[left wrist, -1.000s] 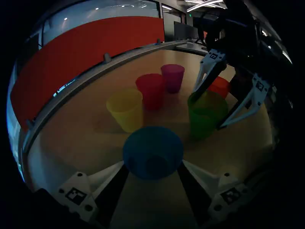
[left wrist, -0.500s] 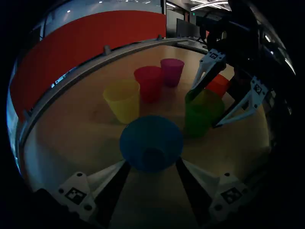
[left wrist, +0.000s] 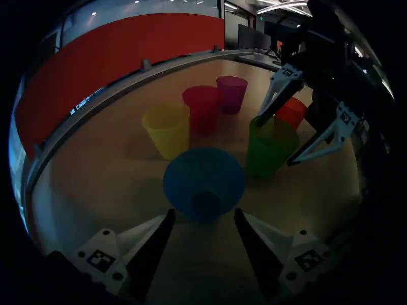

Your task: Pour water

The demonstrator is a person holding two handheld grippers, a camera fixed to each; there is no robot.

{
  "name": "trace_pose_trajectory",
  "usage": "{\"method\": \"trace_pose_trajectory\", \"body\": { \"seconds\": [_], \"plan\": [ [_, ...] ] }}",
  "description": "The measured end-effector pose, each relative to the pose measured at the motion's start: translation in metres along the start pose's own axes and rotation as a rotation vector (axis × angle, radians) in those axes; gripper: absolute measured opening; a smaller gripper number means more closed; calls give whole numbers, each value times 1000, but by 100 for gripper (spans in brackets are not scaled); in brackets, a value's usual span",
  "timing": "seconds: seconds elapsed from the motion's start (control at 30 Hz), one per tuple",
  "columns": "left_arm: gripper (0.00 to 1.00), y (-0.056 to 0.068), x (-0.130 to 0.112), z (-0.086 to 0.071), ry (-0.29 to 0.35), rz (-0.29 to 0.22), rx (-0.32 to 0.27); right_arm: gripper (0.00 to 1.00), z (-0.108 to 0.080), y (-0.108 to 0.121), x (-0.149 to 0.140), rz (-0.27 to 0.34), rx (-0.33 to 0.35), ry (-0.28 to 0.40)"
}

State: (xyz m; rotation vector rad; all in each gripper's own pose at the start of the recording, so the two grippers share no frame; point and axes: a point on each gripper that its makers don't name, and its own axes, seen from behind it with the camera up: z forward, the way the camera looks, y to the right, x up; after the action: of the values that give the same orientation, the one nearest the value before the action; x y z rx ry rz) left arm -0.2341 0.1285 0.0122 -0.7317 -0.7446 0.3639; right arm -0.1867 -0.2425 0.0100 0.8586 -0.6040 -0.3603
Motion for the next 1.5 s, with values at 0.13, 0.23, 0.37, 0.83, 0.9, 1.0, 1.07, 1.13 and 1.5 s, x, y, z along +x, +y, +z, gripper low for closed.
{"method": "trace_pose_trajectory", "body": {
  "seconds": [0.13, 0.23, 0.37, 0.83, 0.9, 1.0, 1.07, 1.13, 1.5],
  "plan": [
    [86, -1, -1, -5, 4, -2, 8, 100, -7, -1, -2, -5, -11, 3],
    [86, -1, -1, -10, 8, -4, 17, 100, -15, -1, -3, -5, -20, 8],
    [86, -1, -3, -18, 15, -10, 30, 100, -28, -1, -5, -2, -36, 18],
    [86, 1, -2, -51, 90, -54, 98, 100, -74, -3, -3, 34, -98, 117],
    [86, 0, 0, -57, 107, -60, 113, 100, -80, -3, 1, 43, -106, 141],
    [86, -1, 3, -66, 136, -72, 143, 100, -89, -2, 5, 64, -122, 180],
    [86, -2, 5, -72, 156, -82, 161, 100, -95, 0, 8, 80, -134, 213],
    [86, -1, 8, -78, 178, -88, 178, 100, -101, 1, 10, 98, -148, 247],
    [86, -9, 23, -111, 306, -121, 294, 100, -125, 13, 13, 168, -234, 366]
  ]
}}
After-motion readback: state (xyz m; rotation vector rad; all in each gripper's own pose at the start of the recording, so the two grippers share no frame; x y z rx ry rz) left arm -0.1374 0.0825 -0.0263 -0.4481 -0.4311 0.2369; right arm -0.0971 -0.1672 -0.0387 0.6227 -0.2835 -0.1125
